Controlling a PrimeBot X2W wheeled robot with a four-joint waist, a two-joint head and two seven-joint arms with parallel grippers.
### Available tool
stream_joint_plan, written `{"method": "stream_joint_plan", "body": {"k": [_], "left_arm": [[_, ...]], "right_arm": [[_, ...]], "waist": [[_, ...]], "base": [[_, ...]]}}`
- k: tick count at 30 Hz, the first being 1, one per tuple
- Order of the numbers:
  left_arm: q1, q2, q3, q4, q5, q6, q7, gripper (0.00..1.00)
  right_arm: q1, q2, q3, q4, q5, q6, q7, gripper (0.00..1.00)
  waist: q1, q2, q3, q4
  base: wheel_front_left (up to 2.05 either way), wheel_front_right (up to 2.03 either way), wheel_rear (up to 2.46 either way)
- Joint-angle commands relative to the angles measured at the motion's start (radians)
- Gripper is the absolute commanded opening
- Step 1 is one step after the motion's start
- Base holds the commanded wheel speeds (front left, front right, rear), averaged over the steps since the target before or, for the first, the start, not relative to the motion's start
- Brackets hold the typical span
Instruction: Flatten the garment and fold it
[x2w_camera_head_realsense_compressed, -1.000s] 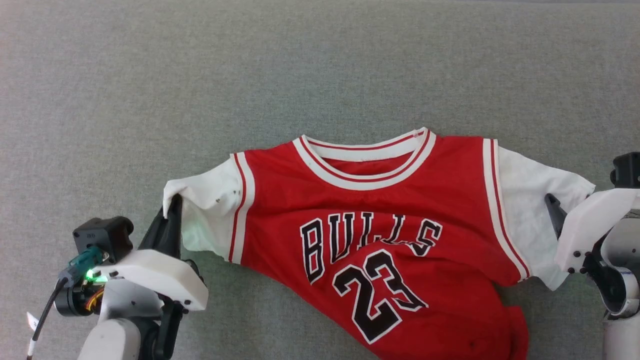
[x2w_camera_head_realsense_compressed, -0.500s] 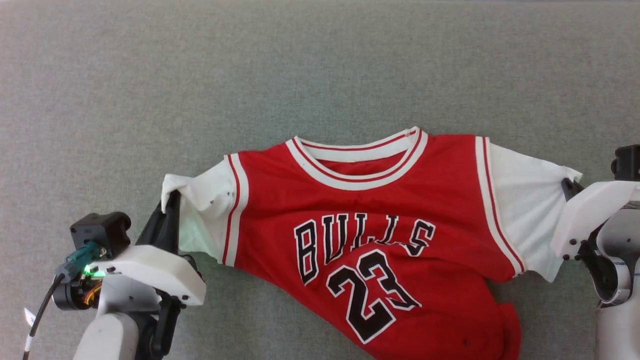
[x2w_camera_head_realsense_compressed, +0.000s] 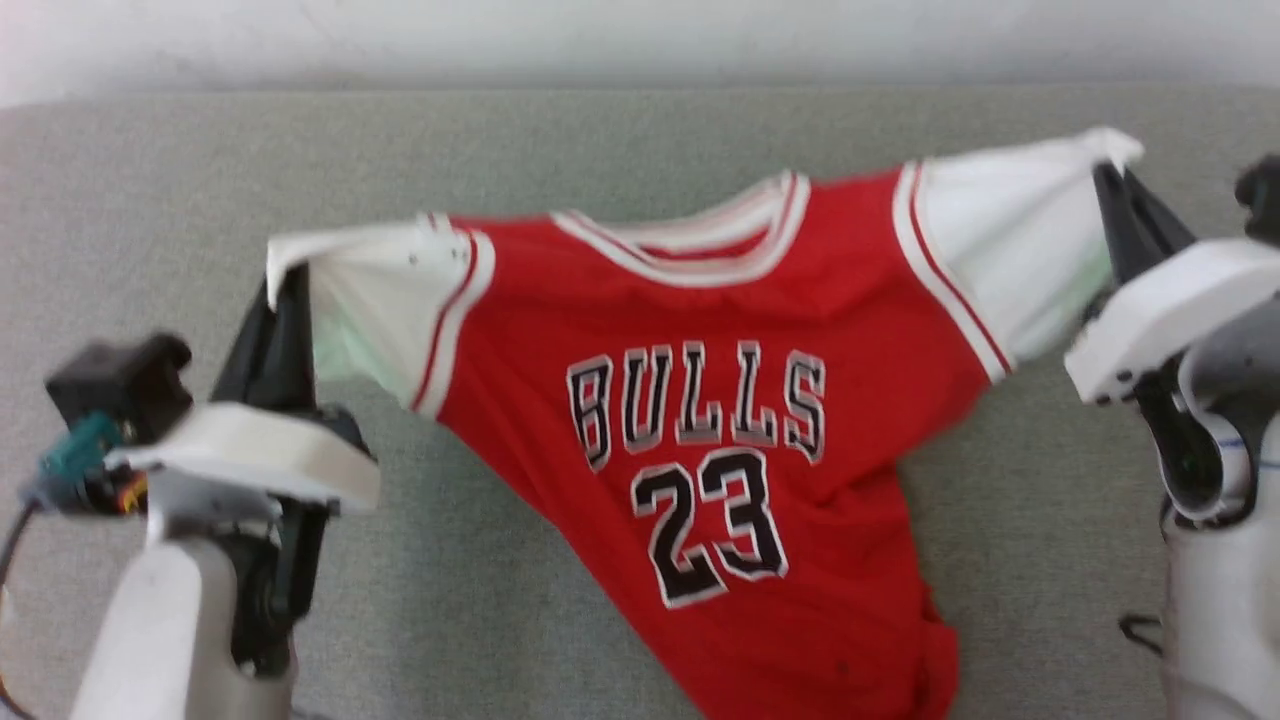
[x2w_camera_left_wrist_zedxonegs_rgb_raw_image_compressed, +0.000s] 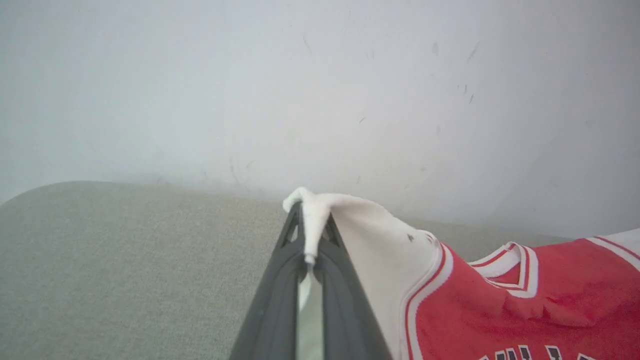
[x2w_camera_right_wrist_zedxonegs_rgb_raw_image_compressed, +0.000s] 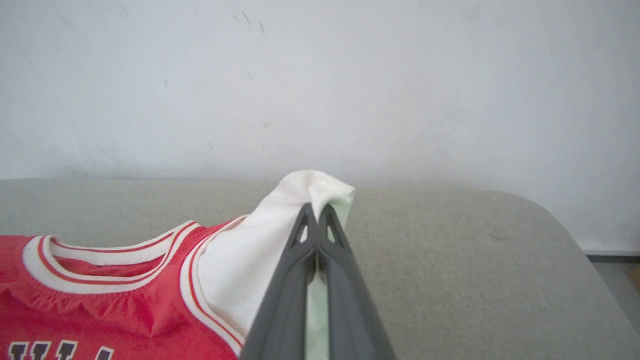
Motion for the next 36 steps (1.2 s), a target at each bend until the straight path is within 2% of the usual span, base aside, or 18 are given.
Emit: {"method": "stream_joint_plan", "body": {"k": [1,12,21,27,36], "left_arm": [[-0.025,0.008,0.002,-0.004,0.008,-0.007,-0.002,0.00],[-0.424,0.073,-0.051,0.097,0.011,-0.081,0.135,0.00],[-0.765,0.108,-0.072,0.303,0.012,-0.118,0.242,0.00],[-0.923,0.148,-0.082,0.423,0.042,-0.138,0.246,0.00],[-1.155,0.173,-0.115,0.546,0.075,-0.185,0.183,0.00]], "right_arm": [[-0.020,0.002,0.006,-0.007,0.007,-0.001,-0.007,0.00],[-0.315,-0.031,0.154,0.037,-0.004,-0.001,0.016,0.00],[-0.614,-0.025,0.218,0.232,-0.042,-0.001,0.035,0.00],[-0.789,-0.011,0.221,0.392,-0.115,-0.001,0.000,0.00],[-1.011,-0.001,0.168,0.541,-0.233,-0.001,-0.042,0.00]], "waist": [[0.0000,0.0001,-0.037,-0.017],[0.0000,0.0001,-0.106,-0.031],[0.0000,0.0001,-0.073,-0.071],[0.0000,0.0001,-0.011,-0.105],[0.0000,0.0001,0.182,-0.107]], "base": [[0.00,0.00,0.00],[0.00,0.00,0.00],[0.00,0.00,0.00],[0.00,0.00,0.00],[0.00,0.00,0.00]]}}
